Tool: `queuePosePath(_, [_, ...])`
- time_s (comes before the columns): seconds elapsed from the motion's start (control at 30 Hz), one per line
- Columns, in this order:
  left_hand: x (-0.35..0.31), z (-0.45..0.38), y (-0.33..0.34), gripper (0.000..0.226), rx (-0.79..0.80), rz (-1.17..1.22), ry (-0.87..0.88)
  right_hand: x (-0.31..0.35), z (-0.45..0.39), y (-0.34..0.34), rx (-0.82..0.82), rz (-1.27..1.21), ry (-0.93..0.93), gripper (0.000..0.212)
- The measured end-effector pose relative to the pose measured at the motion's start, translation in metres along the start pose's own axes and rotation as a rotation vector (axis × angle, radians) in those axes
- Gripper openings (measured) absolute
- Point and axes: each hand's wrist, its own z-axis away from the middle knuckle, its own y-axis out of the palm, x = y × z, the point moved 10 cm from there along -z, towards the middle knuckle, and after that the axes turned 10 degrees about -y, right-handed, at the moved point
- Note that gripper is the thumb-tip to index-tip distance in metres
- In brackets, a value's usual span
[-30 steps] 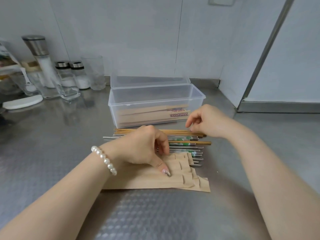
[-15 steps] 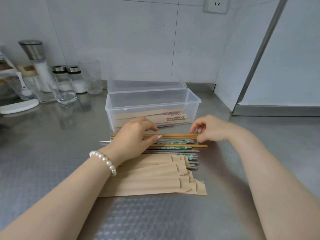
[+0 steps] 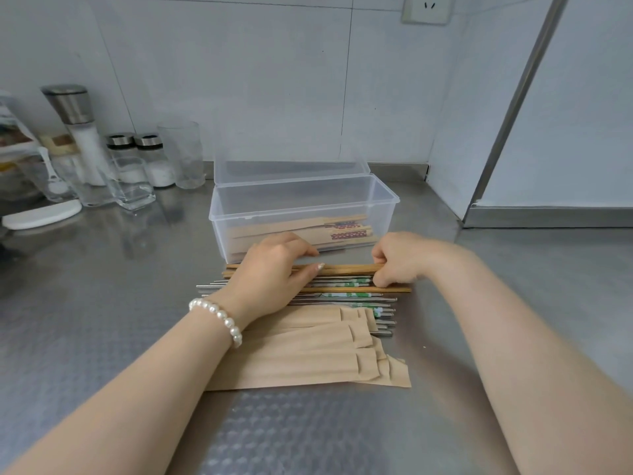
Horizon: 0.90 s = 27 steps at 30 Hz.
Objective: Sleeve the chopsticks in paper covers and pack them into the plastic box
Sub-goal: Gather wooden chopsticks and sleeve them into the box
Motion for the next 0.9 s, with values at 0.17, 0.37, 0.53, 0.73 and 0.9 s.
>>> queuePosePath(0.17, [-0.001,0.001,0.004,0.039,0.004,-0.044,0.010,-0.003,0.003,-0.009,-0.120,-0.042,-0.025,0.026])
queuePosePath(0.37, [-0.004,0.001,0.008,0.044,0.002,-0.103,0.032,0.010,0.017,-0.041,-0.353,-0.191,-0.144,0.022])
queuePosePath(0.53, [-0.008,0.000,-0.001,0.030,-0.076,-0.111,0.087,0.021,0.025,-0.049,-0.402,-0.326,-0.215,0.026])
queuePosePath(0.73, [0.000,-0.001,-0.020,0.035,-0.133,-0.188,0.098,-0.010,0.025,-0.039,-0.281,-0.405,-0.134,0.040])
queuePosePath(0.9, [0.016,-0.002,-0.030,0.024,-0.121,-0.105,-0.023,-0.020,0.025,-0.002,0.051,-0.307,-0.072,0.021])
